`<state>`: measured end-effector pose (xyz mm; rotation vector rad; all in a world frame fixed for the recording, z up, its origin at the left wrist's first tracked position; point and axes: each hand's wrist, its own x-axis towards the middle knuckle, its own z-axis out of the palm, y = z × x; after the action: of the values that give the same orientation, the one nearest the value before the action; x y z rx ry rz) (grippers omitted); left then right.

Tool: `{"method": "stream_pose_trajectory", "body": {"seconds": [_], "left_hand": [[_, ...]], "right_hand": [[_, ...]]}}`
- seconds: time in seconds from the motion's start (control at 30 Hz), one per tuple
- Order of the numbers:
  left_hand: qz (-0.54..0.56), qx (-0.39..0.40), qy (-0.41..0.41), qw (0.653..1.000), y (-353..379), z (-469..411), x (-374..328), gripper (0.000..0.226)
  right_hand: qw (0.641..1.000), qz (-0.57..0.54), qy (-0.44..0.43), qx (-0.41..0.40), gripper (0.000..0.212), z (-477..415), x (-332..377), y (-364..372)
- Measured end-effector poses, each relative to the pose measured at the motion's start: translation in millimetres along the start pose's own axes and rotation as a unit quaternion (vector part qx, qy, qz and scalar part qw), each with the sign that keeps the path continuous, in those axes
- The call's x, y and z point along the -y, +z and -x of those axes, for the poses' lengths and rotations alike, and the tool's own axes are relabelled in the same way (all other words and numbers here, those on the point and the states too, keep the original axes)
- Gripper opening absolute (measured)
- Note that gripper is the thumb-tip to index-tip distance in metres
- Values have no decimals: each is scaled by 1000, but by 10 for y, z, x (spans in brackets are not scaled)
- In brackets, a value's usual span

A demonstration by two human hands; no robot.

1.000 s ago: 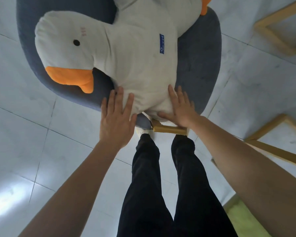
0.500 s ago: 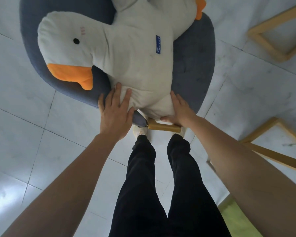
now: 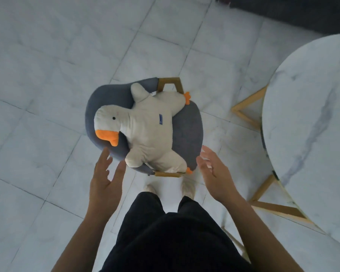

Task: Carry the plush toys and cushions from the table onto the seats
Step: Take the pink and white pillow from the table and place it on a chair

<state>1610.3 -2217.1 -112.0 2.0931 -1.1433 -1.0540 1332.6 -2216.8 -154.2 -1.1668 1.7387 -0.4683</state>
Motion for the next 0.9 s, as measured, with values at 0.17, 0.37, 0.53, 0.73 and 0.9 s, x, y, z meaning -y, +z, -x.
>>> {"method": "stream_pose_trajectory", "body": {"seconds": [0.17, 0.37, 0.53, 0.73, 0.9], "left_hand": [[32, 33, 65, 997, -360, 253, -291, 60], [26, 139, 145, 979, -571, -97, -564, 55], [32, 274, 177, 945, -611, -350, -653, 52], [8, 372, 203, 906, -449, -161, -567, 48], [-22, 504, 264, 822, -231, 683, -672, 57]], "right_hand": [[989, -70, 15, -129, 69, 568, 207, -142], [953, -148, 22, -264, 48, 1051, 358, -5], [890, -240, 94, -376, 44, 1752, 349, 391], [771, -301, 181, -532, 38, 2960, 195, 1003], [627, -317, 203, -682, 38, 4048, 80, 1523]]}}
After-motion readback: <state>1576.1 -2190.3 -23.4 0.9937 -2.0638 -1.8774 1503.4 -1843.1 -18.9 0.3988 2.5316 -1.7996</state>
